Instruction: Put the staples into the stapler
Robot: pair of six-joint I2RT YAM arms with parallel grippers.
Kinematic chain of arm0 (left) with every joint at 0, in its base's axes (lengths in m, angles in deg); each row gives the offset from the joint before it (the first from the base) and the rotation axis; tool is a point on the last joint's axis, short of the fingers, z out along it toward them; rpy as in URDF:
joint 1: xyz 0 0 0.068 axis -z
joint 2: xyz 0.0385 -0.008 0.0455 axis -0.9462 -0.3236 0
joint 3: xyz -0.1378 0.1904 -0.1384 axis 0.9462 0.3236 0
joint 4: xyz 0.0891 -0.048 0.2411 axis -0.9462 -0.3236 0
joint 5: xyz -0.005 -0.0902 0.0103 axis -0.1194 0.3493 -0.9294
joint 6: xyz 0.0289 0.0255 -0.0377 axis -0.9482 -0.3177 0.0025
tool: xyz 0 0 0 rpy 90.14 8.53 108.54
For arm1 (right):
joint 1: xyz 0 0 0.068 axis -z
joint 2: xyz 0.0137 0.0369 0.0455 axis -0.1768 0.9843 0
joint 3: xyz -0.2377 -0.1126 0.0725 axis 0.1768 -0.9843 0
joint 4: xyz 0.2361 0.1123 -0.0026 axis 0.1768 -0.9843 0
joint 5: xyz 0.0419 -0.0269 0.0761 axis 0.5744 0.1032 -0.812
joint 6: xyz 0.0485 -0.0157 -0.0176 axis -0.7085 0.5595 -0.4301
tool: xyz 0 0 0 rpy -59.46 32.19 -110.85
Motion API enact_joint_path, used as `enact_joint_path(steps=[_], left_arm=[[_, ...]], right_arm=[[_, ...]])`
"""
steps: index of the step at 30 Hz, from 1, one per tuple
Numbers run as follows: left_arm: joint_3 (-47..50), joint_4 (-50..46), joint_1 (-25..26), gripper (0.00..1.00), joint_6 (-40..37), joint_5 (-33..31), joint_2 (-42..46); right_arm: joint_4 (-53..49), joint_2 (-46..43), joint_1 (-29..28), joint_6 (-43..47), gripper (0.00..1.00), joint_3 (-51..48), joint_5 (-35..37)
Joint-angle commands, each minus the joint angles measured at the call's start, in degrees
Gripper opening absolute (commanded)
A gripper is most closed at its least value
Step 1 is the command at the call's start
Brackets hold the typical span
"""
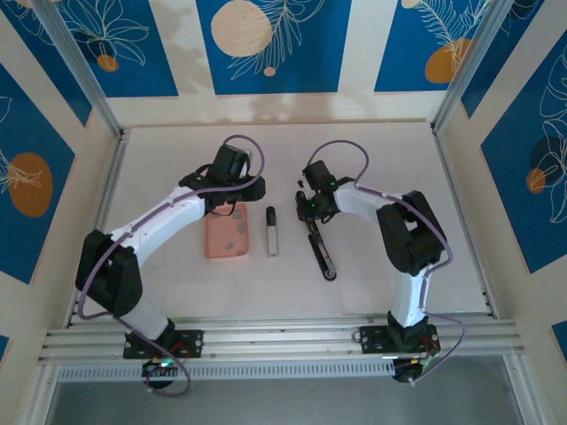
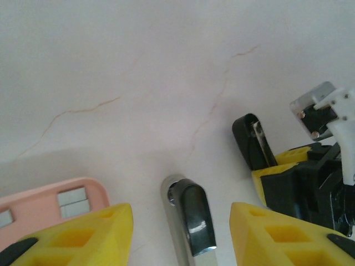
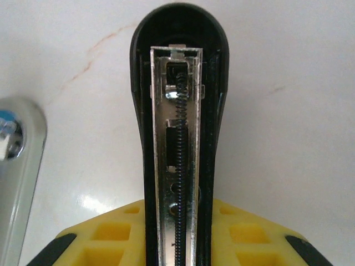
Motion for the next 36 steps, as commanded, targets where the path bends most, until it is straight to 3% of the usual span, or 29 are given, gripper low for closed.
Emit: enact_joint_path(steps=[1, 8, 13, 21, 27, 36], left_arm=[[2.7, 7.1, -0.7, 0.49, -7.5, 6.9, 3.0], [10.9, 21.1, -0.7, 0.48, -20.5, 20.1, 8.5], [17.7, 28.6, -0.7, 0.48, -31.5, 29.2, 13.7], [17.9, 16.5, -0.6, 0.48, -50.0, 42.8, 16.6], [19.1, 10.7, 0.1, 0.48, -63.6, 51.2, 16.9], [18.8, 1.5, 2.0, 0.47, -70.9, 50.2, 15.7]], right_arm=[[10.2, -6.2, 0.2, 5.1, 0.18, -5.0, -4.8], [28.9, -16.5, 0.2, 12.3, 0.18, -20.3, -14.0], [33.2, -20.6, 0.1, 18.6, 0.18, -25.3, -21.8], [38.7, -27.9, -1.6, 30.6, 0.17, -33.1, -32.5], [39.1, -31.4, -4.0, 37.8, 0.17, -37.3, -35.6], [40.3, -34.8, -6.7, 38.7, 0.16, -39.7, -36.1]])
